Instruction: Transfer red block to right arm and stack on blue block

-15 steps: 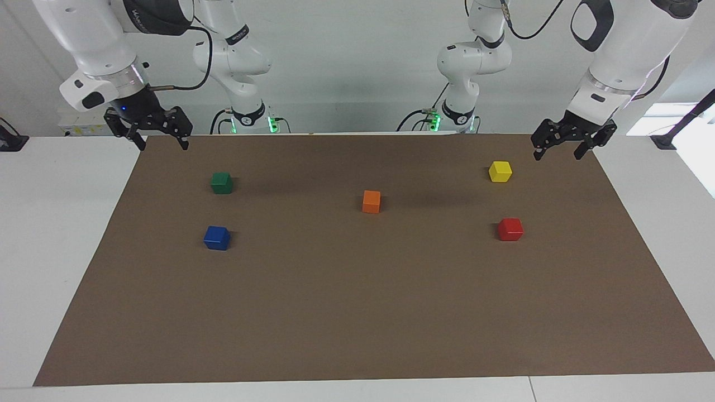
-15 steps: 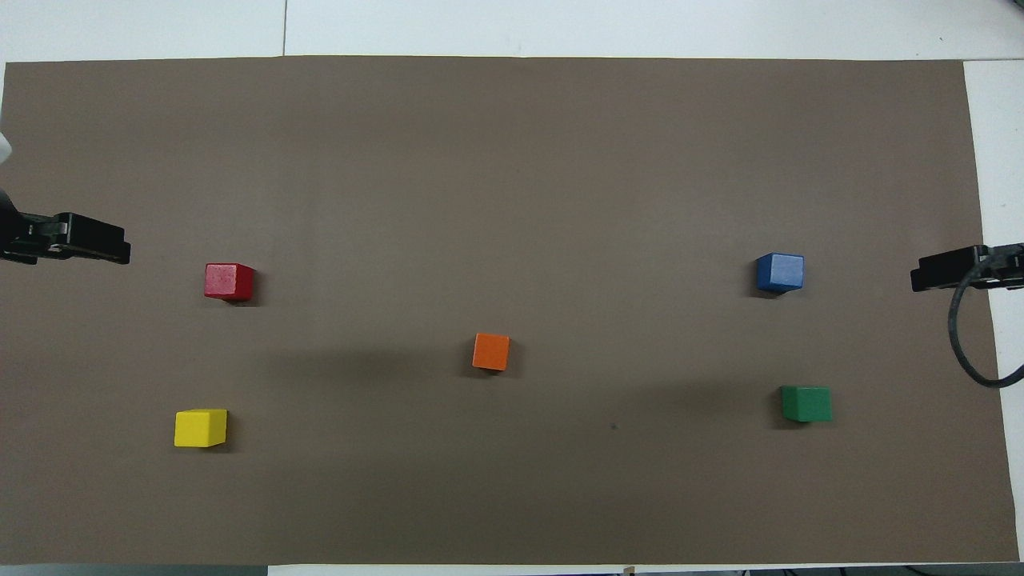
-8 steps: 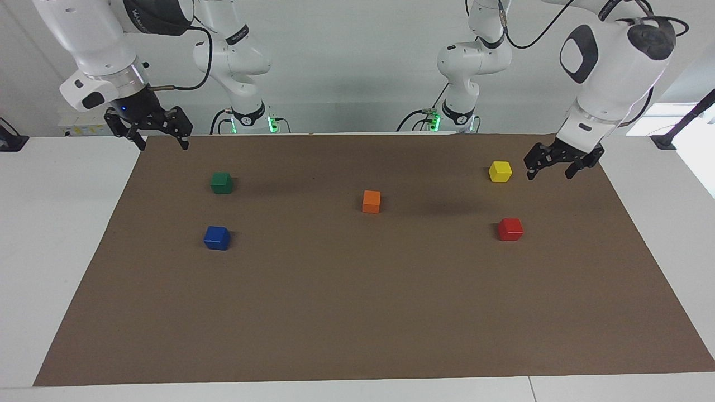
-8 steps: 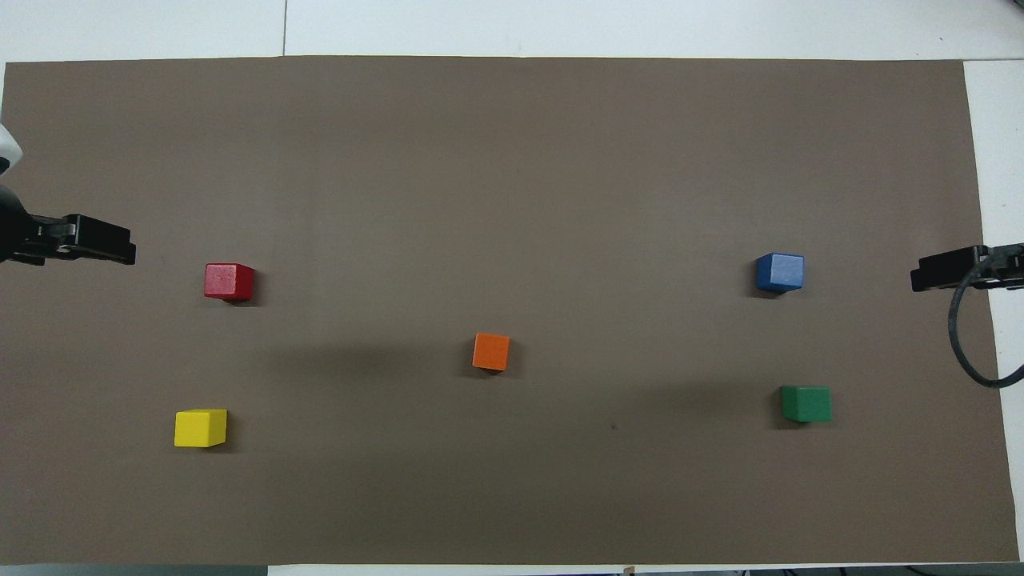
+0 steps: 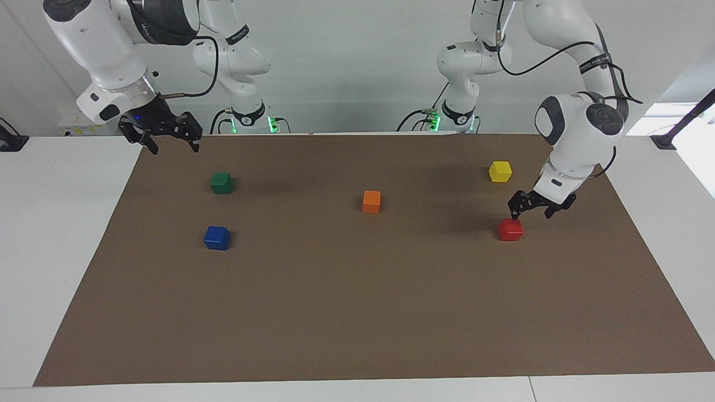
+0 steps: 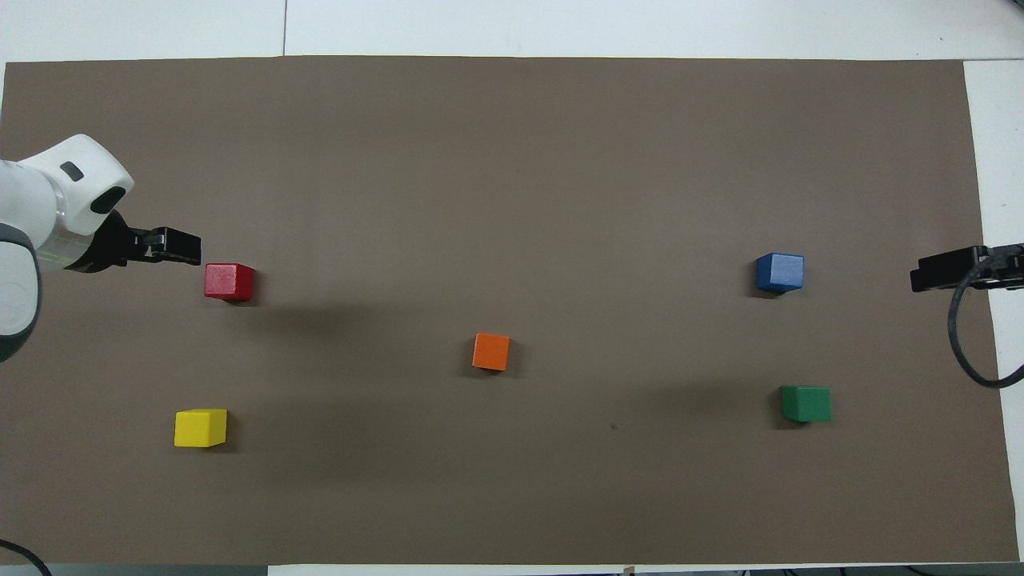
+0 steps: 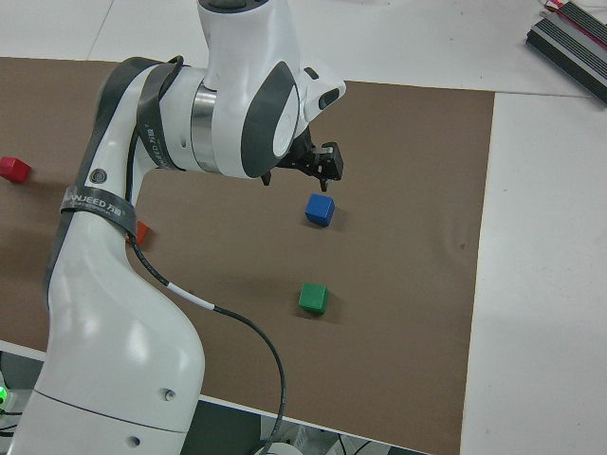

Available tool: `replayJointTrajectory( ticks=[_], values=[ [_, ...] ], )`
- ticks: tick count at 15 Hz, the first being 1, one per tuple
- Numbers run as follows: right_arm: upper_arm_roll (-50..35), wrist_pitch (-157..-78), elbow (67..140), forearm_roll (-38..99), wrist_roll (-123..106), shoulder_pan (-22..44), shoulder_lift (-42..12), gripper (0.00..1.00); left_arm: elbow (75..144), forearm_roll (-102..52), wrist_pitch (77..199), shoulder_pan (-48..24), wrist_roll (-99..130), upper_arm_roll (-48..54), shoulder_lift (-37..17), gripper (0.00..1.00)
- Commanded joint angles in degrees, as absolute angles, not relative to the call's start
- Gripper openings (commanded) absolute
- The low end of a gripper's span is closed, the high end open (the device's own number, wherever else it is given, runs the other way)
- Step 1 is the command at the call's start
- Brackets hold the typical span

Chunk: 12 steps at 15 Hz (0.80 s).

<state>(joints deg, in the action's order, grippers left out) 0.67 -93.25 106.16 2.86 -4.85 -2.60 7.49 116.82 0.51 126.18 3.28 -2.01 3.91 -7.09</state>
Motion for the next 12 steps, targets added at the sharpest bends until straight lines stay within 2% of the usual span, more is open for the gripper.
replayJointTrajectory(
  ticks=[1, 4, 7, 10, 11, 12],
  values=[
    [0.4, -98.9, 113.8, 7.5, -9.1, -3.4, 9.6, 1.00, 121.7, 0.4, 133.2, 2.1, -2.5, 2.9, -6.9, 1.00],
    [0.4, -103.6, 118.2, 18.1, -14.6, -6.5, 7.9, 1.00, 122.1, 0.4, 135.0, 2.0, -2.3, 2.9, -8.5, 1.00],
    [0.4, -104.1, 119.4, 30.6, -27.1, -10.5, 3.1, 1.00, 122.3, 0.4, 137.4, 1.8, -2.3, 2.9, -10.5, 1.00],
    [0.4, -104.1, 121.9, 41.9, -30.9, -10.8, 1.8, 1.00, 122.8, 0.4, 137.6, 1.5, -2.2, 2.9, -11.3, 1.00],
    [0.4, -103.6, 122.4, 45.5, -31.7, -10.8, 1.8, 1.00, 123.0, 0.4, 137.6, 1.5, -2.1, 2.9, -11.9, 0.96],
    [0.4, -102.9, 123.1, 49.7, -33.6, -10.8, 1.4, 1.00, 123.0, 0.4, 137.6, 1.5, -2.1, 2.9, -11.9, 0.86]
  ],
)
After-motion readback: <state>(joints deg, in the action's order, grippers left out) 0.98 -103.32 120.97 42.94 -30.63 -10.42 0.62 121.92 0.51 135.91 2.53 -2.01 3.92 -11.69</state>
